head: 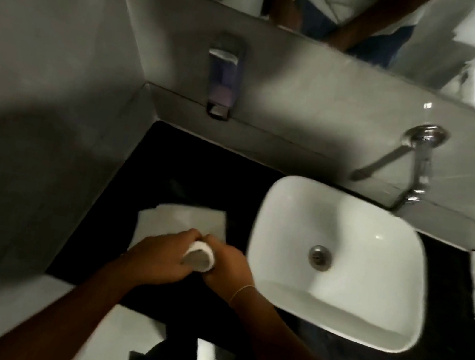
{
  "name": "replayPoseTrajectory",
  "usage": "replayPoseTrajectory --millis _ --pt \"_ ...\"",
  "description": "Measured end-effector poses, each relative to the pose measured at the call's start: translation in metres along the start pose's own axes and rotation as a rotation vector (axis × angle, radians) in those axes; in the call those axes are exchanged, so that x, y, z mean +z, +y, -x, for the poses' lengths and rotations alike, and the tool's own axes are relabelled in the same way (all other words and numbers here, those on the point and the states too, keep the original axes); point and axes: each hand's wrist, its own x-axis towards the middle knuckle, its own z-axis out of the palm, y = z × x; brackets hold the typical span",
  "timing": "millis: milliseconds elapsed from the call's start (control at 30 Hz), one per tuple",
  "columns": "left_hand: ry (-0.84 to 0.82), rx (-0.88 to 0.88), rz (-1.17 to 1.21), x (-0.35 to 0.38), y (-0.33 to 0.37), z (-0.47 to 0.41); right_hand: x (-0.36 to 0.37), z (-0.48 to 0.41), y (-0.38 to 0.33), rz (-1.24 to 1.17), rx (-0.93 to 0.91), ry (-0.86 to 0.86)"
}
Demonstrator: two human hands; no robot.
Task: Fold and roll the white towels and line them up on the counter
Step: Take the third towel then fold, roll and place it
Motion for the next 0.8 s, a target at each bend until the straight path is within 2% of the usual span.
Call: replayPoseTrajectory --millis 67,133,233,333,400,500,667,800 --pt "-0.036 0.099 0.032 -0.01 0.026 0.038 -0.033 0.032 -0.003 -0.084 -0.036 0.024" --pt "-0.057 0.188 -0.087 -0.014 0.05 0.067 -0.065 0.066 -0.005 -0.114 -0.078 0.028" --pt "0.025 0.32 -0.143 -0.014 0.106 0.089 -0.118 0.121 0.003 -0.088 -0.026 0.026" --pt "0.041 0.449 0.015 -0.013 0.153 0.096 -0.172 0.173 0.012 -0.152 -0.015 0.098" --pt "-0.045 0.489 0.118 -0.011 0.186 0.093 -0.212 0.21 0.019 -0.238 -0.013 0.149" --pt "-0.102 0.555 0.134 0.0 0.255 0.089 -0.266 0.27 0.04 -0.449 0.032 0.23" --pt "-0.166 0.628 -0.143 0.037 0.429 0.068 -0.35 0.355 0.139 -0.469 0.048 0.397" --pt "-0.02 0.644 -0.351 0.069 0.547 0.018 -0.428 0.373 0.24 -0.336 0.026 0.451"
